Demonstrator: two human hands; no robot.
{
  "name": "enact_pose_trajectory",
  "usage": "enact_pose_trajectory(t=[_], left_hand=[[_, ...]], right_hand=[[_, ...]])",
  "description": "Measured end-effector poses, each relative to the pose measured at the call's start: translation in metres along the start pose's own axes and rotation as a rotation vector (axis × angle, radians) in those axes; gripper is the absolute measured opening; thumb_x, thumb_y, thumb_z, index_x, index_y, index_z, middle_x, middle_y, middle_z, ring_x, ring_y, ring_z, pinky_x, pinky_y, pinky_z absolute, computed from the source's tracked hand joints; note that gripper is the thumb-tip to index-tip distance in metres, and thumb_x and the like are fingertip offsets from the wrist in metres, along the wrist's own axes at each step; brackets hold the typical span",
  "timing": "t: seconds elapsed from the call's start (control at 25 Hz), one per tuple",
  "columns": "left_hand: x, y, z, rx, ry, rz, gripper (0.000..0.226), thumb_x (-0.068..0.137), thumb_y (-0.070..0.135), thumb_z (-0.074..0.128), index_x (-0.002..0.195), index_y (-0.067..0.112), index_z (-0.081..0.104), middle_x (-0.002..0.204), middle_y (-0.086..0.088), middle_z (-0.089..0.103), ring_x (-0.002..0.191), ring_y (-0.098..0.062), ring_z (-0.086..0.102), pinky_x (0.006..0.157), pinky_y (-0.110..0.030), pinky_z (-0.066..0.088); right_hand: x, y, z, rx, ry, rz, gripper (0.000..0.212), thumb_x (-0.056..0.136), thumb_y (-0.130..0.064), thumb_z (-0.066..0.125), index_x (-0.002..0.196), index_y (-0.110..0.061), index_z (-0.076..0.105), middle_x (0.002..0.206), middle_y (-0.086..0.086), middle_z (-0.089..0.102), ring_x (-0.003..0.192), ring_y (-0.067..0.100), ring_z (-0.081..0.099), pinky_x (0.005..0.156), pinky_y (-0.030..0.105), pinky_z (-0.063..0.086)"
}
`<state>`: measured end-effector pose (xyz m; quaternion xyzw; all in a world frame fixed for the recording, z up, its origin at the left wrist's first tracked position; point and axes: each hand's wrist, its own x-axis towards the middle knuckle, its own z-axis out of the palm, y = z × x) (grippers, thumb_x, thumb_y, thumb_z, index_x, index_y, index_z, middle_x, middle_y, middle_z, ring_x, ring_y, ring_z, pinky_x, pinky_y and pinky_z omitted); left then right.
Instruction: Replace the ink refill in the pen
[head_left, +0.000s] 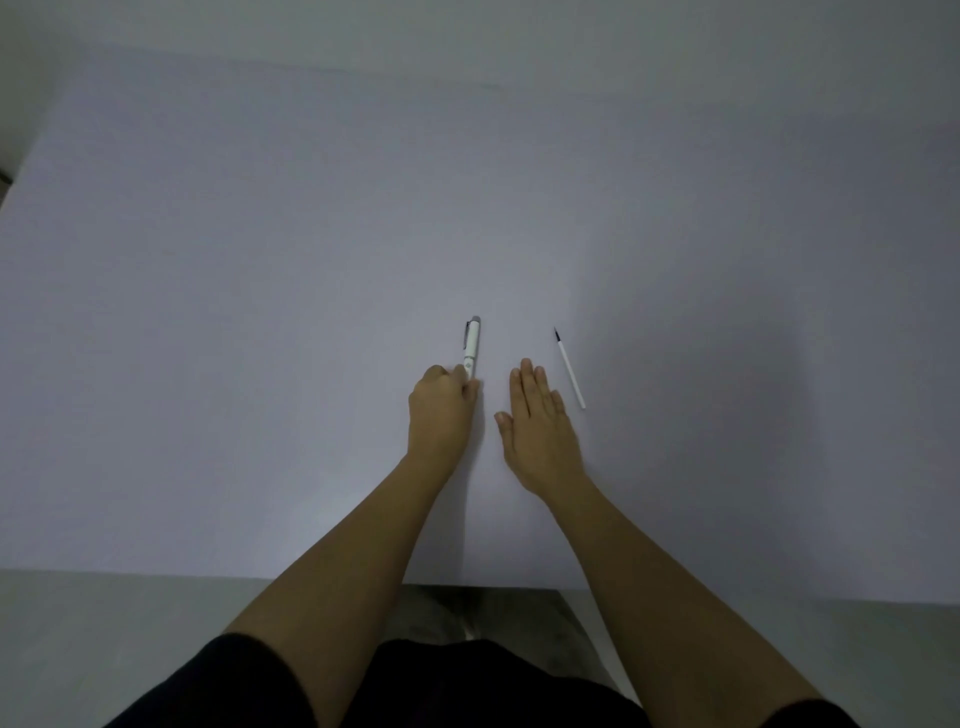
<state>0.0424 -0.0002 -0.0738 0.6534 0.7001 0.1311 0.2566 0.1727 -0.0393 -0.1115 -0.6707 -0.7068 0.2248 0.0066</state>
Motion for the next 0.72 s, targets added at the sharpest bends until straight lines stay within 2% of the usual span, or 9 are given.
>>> enact_pose_trajectory(t=[0.24,0.4,0.56,0.72], left_hand=[[-0.001,-0.008,0.010,-0.007,0.031,0.021,0.026,0.094,0.018,0.050,0.102,-0.004,0.060,0.089,-0.021,0.060,0.072,-0.027,0.053,0.063,-0.034,0.045],[0.002,-0.007,0.012,-0.002,0.025,0.020,0.026,0.094,0.021,0.051,0.099,-0.003,0.059,0.089,-0.020,0.059,0.070,-0.025,0.051,0.061,-0.032,0.044],[-0.004,-0.007,0.004,0.013,0.055,0.036,0.025,0.094,0.023,0.050,0.097,-0.002,0.056,0.087,-0.018,0.056,0.065,-0.018,0.043,0.057,-0.026,0.034],[0.010,0.006,-0.019,-0.017,0.099,0.037,0.024,0.094,0.018,0.049,0.097,-0.004,0.059,0.090,-0.022,0.060,0.074,-0.029,0.054,0.064,-0.033,0.042]], right_hand=[[-0.001,0.001,0.005,-0.015,0.025,-0.004,0.059,0.100,-0.033,0.022,0.148,-0.009,-0.001,0.160,0.008,-0.003,0.147,0.020,-0.004,0.114,0.031,-0.007],[0.000,0.002,0.005,-0.002,0.034,-0.013,0.058,0.100,-0.032,0.023,0.148,-0.009,0.000,0.160,0.009,-0.003,0.147,0.021,-0.004,0.115,0.033,-0.005],[-0.004,0.003,0.000,0.038,0.001,-0.036,0.058,0.100,-0.032,0.023,0.148,-0.008,0.000,0.160,0.009,-0.004,0.147,0.021,-0.005,0.116,0.033,-0.004],[0.007,0.000,-0.021,0.033,0.059,-0.048,0.058,0.100,-0.033,0.022,0.148,-0.007,0.003,0.160,0.010,-0.001,0.147,0.021,-0.003,0.117,0.032,-0.003]])
